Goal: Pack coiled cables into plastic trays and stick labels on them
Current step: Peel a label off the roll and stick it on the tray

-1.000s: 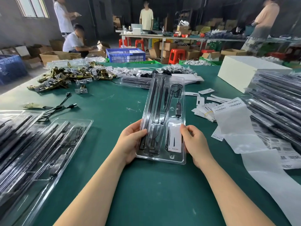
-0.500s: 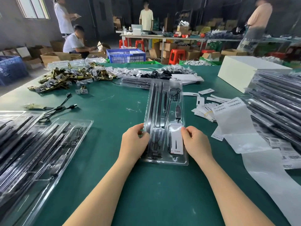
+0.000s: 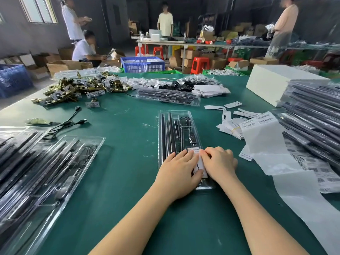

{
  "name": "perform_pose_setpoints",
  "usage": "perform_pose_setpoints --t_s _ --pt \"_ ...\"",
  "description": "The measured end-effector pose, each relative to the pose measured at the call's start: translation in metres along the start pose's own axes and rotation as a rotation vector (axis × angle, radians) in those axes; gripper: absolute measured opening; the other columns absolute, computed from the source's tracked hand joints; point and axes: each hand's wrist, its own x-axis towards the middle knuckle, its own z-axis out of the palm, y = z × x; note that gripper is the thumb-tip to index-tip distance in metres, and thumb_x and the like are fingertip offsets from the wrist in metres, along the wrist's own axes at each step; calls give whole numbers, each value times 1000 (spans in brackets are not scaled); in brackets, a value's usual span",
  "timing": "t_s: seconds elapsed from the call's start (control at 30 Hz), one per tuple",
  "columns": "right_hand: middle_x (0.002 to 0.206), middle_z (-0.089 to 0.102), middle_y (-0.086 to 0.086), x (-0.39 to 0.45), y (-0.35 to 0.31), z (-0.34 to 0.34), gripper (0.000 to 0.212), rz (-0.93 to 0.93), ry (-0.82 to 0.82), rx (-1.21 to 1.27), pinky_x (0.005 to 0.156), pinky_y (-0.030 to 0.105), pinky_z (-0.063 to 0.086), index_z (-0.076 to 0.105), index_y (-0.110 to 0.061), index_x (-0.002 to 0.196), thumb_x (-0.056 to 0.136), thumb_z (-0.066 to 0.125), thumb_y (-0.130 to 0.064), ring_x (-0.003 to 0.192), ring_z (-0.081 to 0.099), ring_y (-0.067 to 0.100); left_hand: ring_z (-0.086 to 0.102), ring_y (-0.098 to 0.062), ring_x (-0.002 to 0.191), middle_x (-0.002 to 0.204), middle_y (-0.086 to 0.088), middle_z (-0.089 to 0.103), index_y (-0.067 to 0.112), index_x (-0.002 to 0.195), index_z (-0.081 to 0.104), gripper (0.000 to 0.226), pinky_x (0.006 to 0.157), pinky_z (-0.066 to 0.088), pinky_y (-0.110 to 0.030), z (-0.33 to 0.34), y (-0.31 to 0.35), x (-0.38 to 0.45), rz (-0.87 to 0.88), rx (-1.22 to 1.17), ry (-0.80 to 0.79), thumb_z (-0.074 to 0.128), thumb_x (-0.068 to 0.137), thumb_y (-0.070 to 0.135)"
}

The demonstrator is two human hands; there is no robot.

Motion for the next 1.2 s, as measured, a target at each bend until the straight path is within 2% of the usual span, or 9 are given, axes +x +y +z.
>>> perform_pose_setpoints --t_s 0.6,0.73,0.8,0.87,0.97,1.03,1.1,1.17,1.2 --pt "107 62 1 -2 -6 -2 39 12 -40 7 79 36 27 61 -20 89 101 32 -44 109 45 31 3 -14 148 162 2 8 42 147 27 64 118 4 -33 -5 -11 5 -36 -124 -130 38 89 67" --pt "77 58 0 -2 -7 -6 43 74 -90 260 78 36 32 43 -16 67 100 37 -42 87 51 28 -7 -15 148 162 8 -4 40 151 9 104 120 1 -37 -27 -19 -3 9 -175 -298 60 68 77" --pt "60 45 0 -2 -11 -8 44 66 -78 492 66 34 32 37 -15 61 100 42 -36 69 45 25 8 -19 145 158 4 13 33 149 18 97 117 22 -41 -37 -14 -8 28 -92 -237 65 71 63" --pt "56 39 1 0 -14 -15 44 2 -72 575 55 33 27 37 -14 60 100 45 -33 62 39 22 34 -23 129 136 2 37 22 134 33 67 91 47 -40 -42 1 -14 21 10 -126 60 77 44" --pt "60 46 -4 3 -11 -26 36 -105 -132 582 57 31 33 47 -15 68 100 45 -32 63 44 19 53 -23 103 114 4 44 17 119 37 39 62 38 -33 -42 16 -22 -54 65 -1 51 83 17" --pt "91 59 -8 0 -4 -32 13 -251 -127 477 71 27 42 58 -21 102 98 47 -17 82 56 17 53 -20 107 124 5 42 16 132 32 49 67 41 -33 -39 11 -24 -81 66 56 48 86 10" --pt "133 47 -7 -5 1 -35 62 -503 -85 244 95 27 42 40 -28 142 88 52 -1 113 52 14 49 -18 117 135 5 39 16 142 26 58 88 44 -37 -40 4 -23 -87 109 70 46 88 8" --pt "140 52 7 -7 -1 -36 72 -785 107 42 99 34 49 49 -19 142 77 68 5 123 54 23 48 -17 120 140 6 38 15 147 20 63 92 44 -35 -44 3 -20 -66 132 67 45 89 8" --pt "128 62 14 -8 -4 -37 63 -876 222 -28 87 36 57 61 -11 130 71 75 6 113 63 26 50 -16 119 139 7 40 16 148 19 64 88 45 -32 -46 3 -18 -49 135 67 44 89 9"
